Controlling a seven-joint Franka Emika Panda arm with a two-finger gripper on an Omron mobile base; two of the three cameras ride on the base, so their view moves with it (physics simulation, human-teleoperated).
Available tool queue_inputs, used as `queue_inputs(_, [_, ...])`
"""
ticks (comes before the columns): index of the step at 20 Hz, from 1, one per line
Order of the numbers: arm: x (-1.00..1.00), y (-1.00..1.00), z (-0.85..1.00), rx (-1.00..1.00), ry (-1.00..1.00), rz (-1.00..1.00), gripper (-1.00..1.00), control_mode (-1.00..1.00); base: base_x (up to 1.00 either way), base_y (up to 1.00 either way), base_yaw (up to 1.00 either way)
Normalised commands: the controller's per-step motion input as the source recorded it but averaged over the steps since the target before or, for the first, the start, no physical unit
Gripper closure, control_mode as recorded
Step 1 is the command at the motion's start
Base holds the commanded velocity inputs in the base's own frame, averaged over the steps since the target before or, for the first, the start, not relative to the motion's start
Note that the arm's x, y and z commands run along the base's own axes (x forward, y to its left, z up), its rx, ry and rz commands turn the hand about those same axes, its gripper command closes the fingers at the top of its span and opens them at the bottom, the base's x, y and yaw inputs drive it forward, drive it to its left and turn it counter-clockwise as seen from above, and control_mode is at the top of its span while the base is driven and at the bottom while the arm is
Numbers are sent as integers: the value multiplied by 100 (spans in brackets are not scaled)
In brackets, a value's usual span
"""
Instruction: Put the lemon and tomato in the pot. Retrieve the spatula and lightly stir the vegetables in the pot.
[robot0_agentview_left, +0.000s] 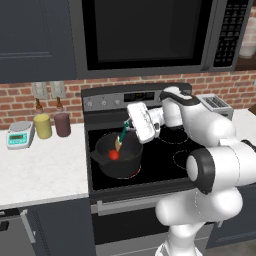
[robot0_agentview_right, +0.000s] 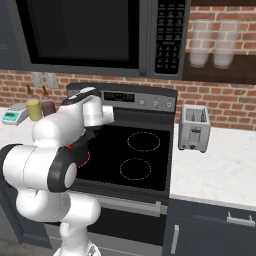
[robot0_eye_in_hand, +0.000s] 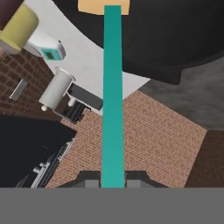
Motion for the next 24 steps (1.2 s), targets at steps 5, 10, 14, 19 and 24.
queue_inputs(5, [0, 4, -4, 1, 6, 2, 100, -100, 0, 0, 0])
queue_inputs(10, [0, 5, -8, 3, 11, 3, 100, -100, 0, 0, 0])
queue_inputs(14, [0, 4, -18, 3, 14, 4, 100, -100, 0, 0, 0])
queue_inputs(19, [2, 0, -26, 0, 5, 3, 100, -100, 0, 0, 0])
queue_inputs(24, [19, 0, -34, 0, 0, 3, 100, -100, 0, 0, 0])
